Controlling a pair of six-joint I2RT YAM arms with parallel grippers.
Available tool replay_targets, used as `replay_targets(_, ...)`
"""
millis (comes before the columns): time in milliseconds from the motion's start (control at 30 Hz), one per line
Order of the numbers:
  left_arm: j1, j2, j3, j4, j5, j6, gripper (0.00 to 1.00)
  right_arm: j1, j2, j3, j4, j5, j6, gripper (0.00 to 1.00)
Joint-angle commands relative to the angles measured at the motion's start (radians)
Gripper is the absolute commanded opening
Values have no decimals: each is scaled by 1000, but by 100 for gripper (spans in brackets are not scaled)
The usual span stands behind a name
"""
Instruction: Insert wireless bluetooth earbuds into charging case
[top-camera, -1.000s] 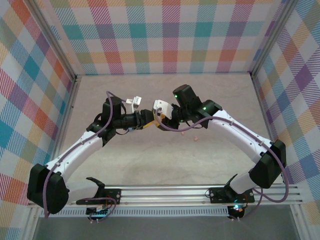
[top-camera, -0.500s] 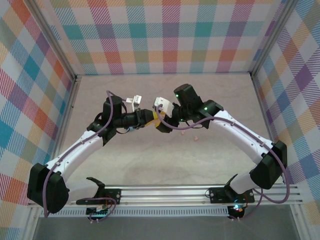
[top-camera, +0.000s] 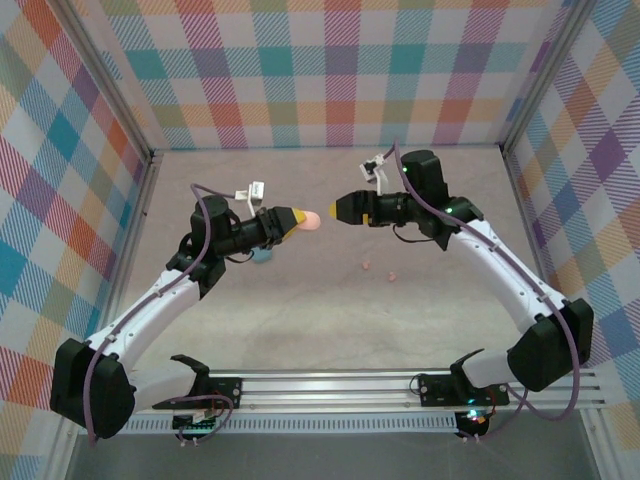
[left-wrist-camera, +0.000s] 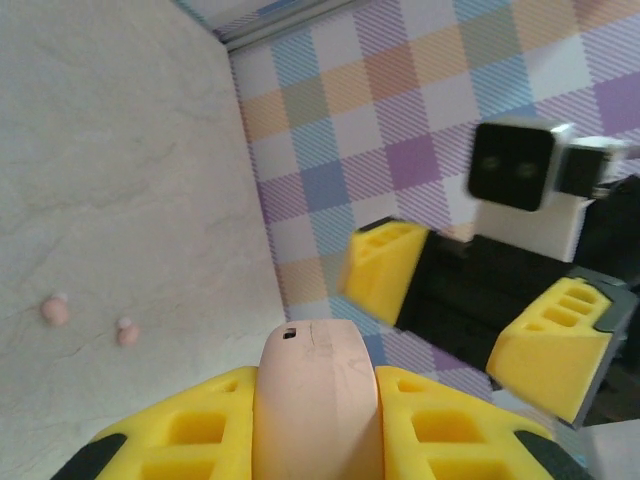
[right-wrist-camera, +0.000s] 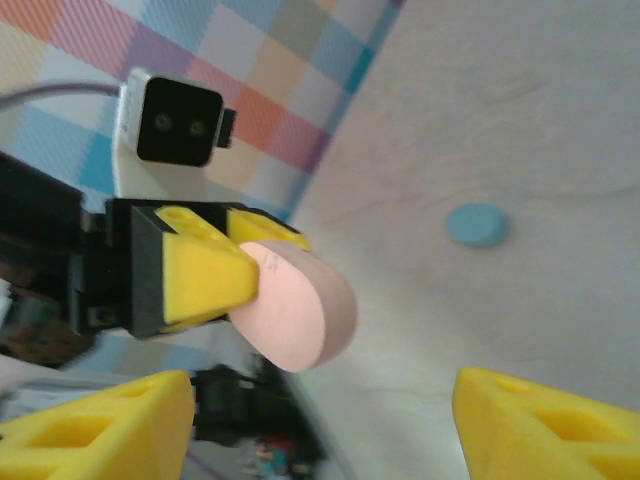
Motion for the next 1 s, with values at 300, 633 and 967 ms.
replay_targets(300,6,15,7,195,-30,-179,0,29,92,-61,428,-174,488,62)
replay_targets(633,6,-1,-11,228,-47,-223,0,45,131,-76,531,-209,587,53)
replay_targets(967,6,12,-17,262,-48,-234,0,54,150,-78,624,-242,675,34)
